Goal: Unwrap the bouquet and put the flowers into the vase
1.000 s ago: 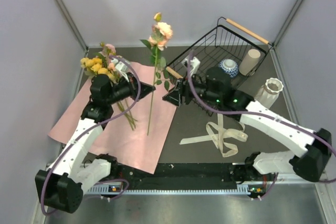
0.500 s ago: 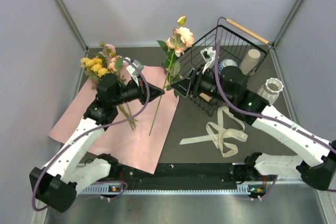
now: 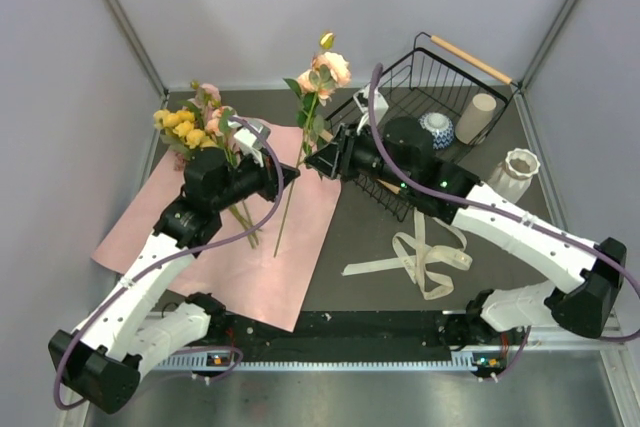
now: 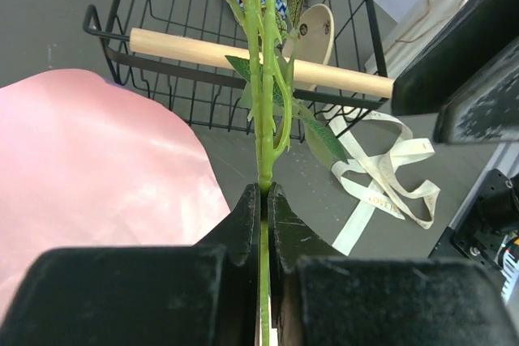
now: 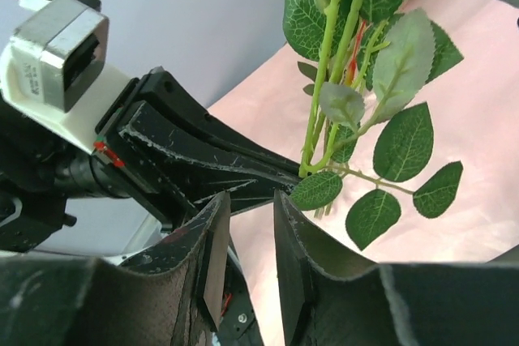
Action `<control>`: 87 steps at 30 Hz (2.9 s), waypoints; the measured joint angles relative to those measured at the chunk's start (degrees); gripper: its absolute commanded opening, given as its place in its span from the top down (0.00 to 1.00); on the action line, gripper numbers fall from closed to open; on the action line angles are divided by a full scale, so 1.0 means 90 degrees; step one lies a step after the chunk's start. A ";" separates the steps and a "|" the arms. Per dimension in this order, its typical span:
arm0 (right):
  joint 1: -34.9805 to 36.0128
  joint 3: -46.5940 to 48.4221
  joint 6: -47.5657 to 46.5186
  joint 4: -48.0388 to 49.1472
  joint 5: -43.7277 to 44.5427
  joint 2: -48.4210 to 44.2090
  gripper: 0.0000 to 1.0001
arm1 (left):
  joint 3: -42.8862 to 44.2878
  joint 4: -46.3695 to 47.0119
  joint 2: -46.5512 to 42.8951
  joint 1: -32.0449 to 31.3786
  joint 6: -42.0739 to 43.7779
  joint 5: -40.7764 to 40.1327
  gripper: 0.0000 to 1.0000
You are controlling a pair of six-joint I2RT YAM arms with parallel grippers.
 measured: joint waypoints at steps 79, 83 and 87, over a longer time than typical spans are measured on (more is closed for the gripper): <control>-0.0758 0.0049 -0.9384 0.3395 0.7167 -0.2344 1.00 | 0.0573 -0.0544 0.0005 0.0056 0.0304 -0.0002 0.23; -0.1039 -0.0039 -0.8973 0.2863 0.7366 -0.2193 1.00 | 0.0508 -0.0459 -0.0151 0.0080 0.0299 0.0010 0.23; -0.1149 -0.0027 -0.8497 0.2482 0.7473 -0.2251 1.00 | 0.0491 -0.0440 -0.0172 0.0080 0.0287 0.0027 0.23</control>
